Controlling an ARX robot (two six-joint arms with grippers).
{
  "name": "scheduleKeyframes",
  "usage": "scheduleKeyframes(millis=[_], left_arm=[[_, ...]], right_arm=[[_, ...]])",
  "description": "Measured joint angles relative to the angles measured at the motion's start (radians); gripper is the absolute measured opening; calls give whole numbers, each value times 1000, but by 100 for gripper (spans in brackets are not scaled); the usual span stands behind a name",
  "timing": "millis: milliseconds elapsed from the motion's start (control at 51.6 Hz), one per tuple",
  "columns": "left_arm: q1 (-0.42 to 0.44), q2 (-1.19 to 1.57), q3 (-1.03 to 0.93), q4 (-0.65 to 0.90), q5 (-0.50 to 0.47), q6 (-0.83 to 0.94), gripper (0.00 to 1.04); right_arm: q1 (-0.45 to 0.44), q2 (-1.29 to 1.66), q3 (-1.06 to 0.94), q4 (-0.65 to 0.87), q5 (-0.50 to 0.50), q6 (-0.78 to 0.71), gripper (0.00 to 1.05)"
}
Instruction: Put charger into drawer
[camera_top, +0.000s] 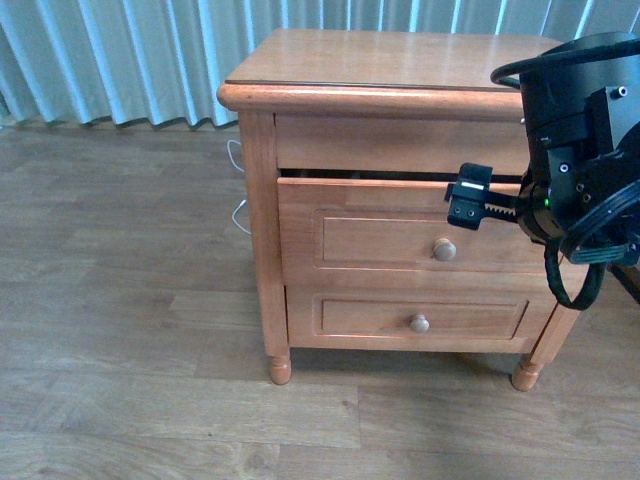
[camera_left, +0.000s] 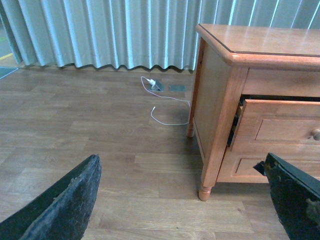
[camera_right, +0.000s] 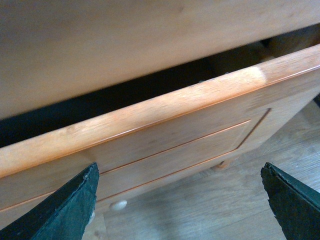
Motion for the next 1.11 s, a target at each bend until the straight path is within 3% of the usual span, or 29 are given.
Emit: scheduleKeyframes(millis=[310,737,931,1105], left_arm=[[0,0,0,0,0,0,99],[0,0,0,0,0,0,99],[0,0,0,0,0,0,99],[0,0,0,0,0,0,99]], right_arm=[[-1,43,69,-5,58,38,97],[0,57,89,-11,53,38,97],[-7,53,84,-10,3,18,97],[-13,-31,-1,-2,-116,7,97]])
